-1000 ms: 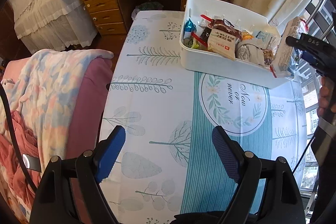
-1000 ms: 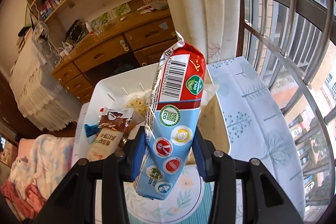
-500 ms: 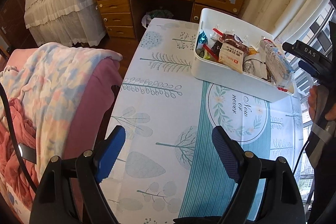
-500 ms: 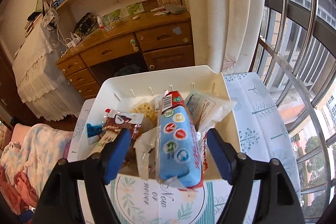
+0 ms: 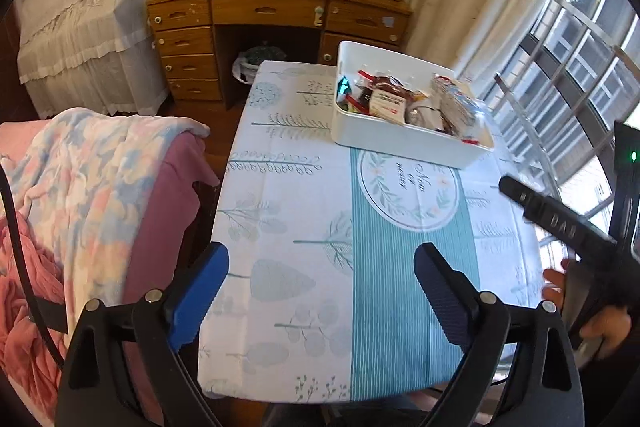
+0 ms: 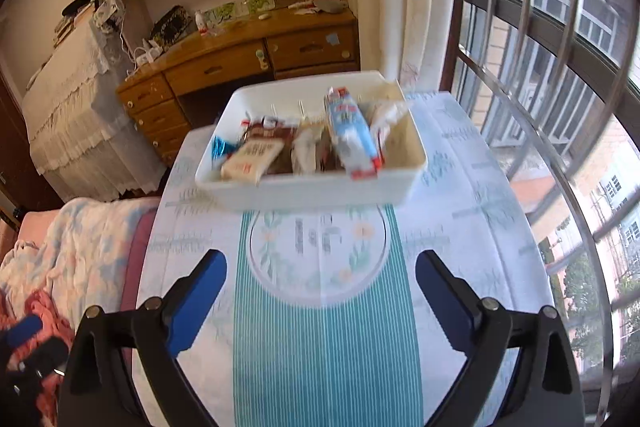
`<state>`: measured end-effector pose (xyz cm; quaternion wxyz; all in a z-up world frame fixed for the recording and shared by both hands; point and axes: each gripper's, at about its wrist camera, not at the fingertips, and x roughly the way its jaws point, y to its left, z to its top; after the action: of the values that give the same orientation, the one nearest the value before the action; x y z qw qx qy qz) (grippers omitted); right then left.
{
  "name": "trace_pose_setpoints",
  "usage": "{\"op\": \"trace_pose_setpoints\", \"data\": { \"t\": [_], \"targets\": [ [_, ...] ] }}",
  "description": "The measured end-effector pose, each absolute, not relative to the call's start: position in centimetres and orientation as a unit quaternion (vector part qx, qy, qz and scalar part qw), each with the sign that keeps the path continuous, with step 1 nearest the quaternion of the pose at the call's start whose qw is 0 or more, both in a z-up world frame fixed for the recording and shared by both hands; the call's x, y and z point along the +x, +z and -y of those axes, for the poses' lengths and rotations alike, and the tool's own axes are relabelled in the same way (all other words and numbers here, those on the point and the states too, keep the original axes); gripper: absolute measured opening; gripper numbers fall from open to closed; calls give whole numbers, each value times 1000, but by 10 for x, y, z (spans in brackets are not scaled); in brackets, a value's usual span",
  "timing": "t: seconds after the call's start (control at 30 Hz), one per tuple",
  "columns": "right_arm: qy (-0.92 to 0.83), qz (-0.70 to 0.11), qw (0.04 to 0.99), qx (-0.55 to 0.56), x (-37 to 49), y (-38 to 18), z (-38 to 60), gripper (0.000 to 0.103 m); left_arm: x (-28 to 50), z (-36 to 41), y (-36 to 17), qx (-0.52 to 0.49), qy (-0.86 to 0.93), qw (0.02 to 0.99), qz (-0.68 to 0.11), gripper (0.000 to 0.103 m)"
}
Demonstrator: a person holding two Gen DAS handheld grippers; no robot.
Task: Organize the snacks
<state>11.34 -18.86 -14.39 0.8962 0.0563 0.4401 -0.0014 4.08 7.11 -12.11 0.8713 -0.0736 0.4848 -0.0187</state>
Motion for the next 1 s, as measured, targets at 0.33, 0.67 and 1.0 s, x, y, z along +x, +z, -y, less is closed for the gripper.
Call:
{"op": "trace_pose_setpoints", "data": {
  "t": [0.33,0.67,1.0],
  "targets": [
    [47,-487,870,52,36,-117,188,100,2,-39,-77,-39,-21,878,-476,102],
    [78,-460,885,2,0,-64,210,103,-14,8,-42,-47,0,902,-429,102],
    [74,-448,890,30,-20,-58,212,103,-29,16,-35,-50,19,908,-415,102]
  ]
}}
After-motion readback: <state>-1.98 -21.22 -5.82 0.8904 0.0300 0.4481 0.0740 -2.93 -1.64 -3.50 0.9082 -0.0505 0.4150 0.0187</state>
